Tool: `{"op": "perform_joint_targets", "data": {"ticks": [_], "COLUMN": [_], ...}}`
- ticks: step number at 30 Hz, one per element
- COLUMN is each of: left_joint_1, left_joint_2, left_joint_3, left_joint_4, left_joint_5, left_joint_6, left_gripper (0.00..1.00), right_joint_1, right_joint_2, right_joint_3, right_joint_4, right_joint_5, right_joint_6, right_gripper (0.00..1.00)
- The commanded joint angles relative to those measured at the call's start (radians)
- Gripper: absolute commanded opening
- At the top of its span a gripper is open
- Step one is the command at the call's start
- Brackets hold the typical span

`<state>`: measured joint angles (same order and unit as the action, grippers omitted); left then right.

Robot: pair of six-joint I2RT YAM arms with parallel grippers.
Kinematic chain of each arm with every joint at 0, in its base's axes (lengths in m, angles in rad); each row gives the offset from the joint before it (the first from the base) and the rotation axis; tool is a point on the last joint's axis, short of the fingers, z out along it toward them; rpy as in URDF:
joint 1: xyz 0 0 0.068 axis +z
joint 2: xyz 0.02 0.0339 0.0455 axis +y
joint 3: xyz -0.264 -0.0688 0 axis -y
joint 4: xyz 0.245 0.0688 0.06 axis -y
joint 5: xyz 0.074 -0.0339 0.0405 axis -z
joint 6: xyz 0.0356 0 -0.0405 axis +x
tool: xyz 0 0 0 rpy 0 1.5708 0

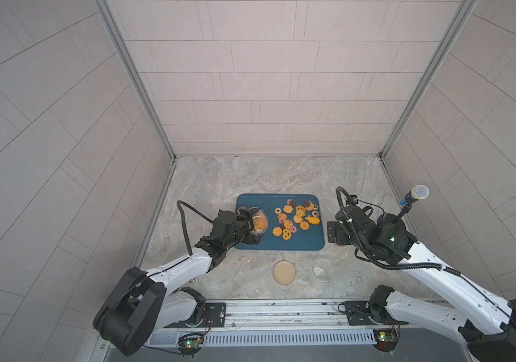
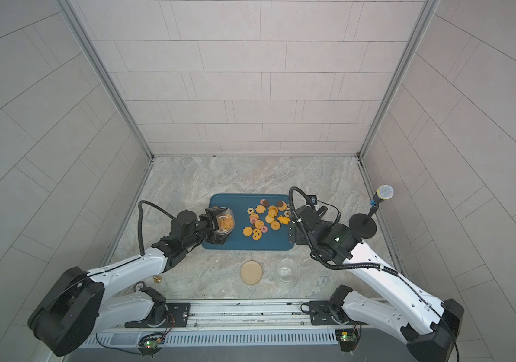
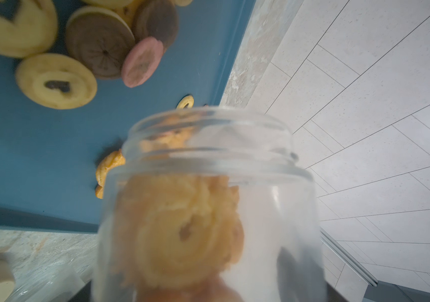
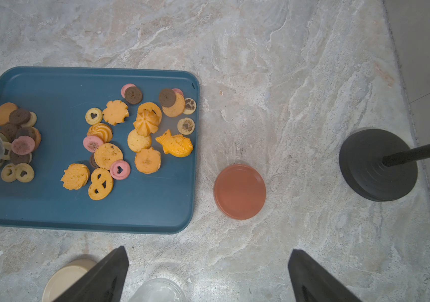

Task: Pour the cookies out of the jar
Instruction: Pour the cookies in the jar onto the tray.

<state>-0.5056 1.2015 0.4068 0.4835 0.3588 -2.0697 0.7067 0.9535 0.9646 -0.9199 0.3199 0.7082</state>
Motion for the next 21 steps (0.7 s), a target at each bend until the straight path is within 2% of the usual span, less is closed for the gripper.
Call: {"op": "perform_joint_targets", "data": {"ticks": [1, 3, 4, 6, 8, 11, 13, 17, 21], "left_joint_1": [-0.005, -0.006, -0.005, -0.006, -0.007, -0.005, 0.004, 0.012, 0.010], "left_joint_2": [-0.002, -0.009, -0.014, -0.014, -0.011, -0.005, 0.008, 0.078, 0.190], "left_joint_3": [0.006, 0.014, 0.041, 0.119, 0.210, 0.308, 0.335, 0.390, 0.573], "left_joint_4": [0.099, 0.061, -0.002, -0.182, -0.416, -0.687, -0.797, -0.884, -1.185], "left_joint_5": [0.023, 0.039, 0.066, 0.119, 0.151, 0.131, 0.109, 0.129, 0.066], "left_joint_6": [0.022, 0.065, 0.127, 0.288, 0.502, 0.765, 0.862, 1.025, 1.308], "left_gripper": [0.00, 0.00, 0.00, 0.00, 0.00, 0.00, 0.00, 0.00, 0.00], "right_joint_1": [-0.003, -0.003, -0.003, -0.003, -0.003, -0.003, -0.003, -0.004, -0.004], "right_joint_2": [-0.016, -0.017, -0.018, -0.018, -0.018, -0.026, -0.032, -0.035, -0.040], "right_joint_3": [-0.004, -0.004, -0.005, -0.004, -0.003, -0.002, -0.001, 0.001, 0.006], "right_joint_4": [-0.005, -0.005, -0.005, -0.006, -0.008, -0.013, -0.016, -0.019, -0.025], "right_joint_5": [0.011, 0.012, 0.012, 0.011, 0.011, 0.013, 0.016, 0.016, 0.018], "right_joint_6": [0.014, 0.012, 0.012, 0.014, 0.014, 0.012, 0.012, 0.010, 0.009], "right_gripper": [1.00, 1.00, 1.00, 1.00, 1.00, 1.00, 1.00, 1.00, 1.00]}}
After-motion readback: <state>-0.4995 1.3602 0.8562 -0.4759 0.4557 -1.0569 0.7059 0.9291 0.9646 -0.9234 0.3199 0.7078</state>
